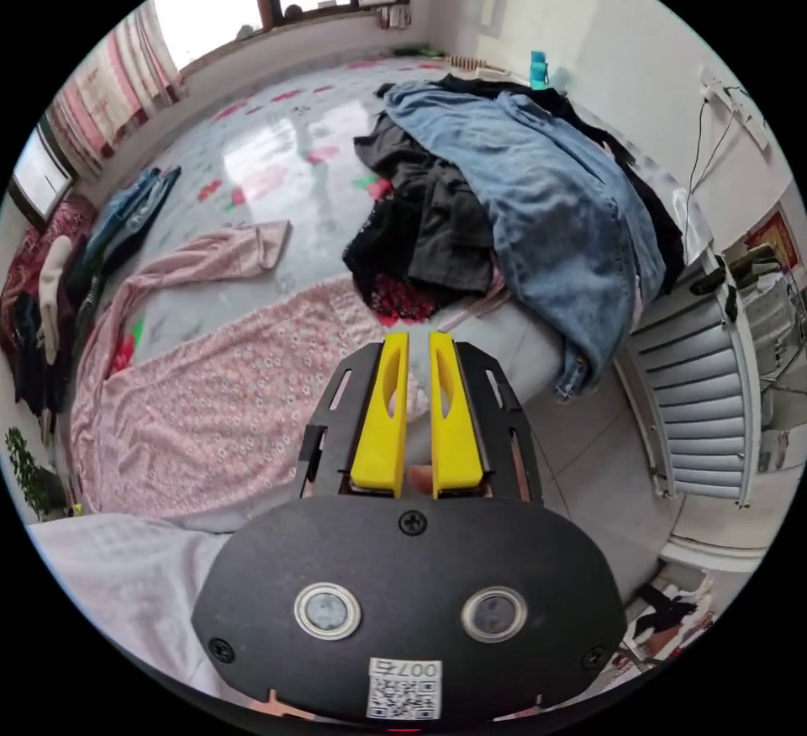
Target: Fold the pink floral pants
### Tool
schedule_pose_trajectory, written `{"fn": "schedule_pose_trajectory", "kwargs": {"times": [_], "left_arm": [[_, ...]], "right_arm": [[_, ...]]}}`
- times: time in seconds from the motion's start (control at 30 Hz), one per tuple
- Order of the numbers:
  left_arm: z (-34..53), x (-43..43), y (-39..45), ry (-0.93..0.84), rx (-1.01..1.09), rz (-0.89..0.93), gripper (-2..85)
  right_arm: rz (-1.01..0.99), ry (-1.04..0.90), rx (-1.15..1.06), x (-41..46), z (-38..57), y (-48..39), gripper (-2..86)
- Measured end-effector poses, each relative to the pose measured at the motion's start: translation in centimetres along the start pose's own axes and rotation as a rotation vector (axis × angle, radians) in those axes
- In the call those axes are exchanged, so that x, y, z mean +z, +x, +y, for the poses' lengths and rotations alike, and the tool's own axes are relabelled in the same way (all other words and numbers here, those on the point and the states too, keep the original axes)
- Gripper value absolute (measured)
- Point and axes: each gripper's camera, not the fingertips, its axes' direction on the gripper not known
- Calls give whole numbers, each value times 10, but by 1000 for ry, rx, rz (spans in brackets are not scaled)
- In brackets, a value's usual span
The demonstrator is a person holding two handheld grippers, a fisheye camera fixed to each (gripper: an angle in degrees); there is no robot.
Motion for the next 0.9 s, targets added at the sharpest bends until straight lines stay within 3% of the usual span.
{"fn": "schedule_pose_trajectory", "kwargs": {"times": [0.3,0.6,0.83,0.9], "left_arm": [[-112,22,47,-11,186,4,50],[-233,79,97,-118,345,-63,75],[-279,146,107,-287,372,-245,80],[-280,161,109,-345,385,-301,75]], "right_arm": [[-272,-56,-271,22,-60,-133,33],[-216,-116,-454,70,-131,-241,40],[-184,-310,-461,147,-154,-269,26],[-156,-277,-529,142,-138,-271,13]]}}
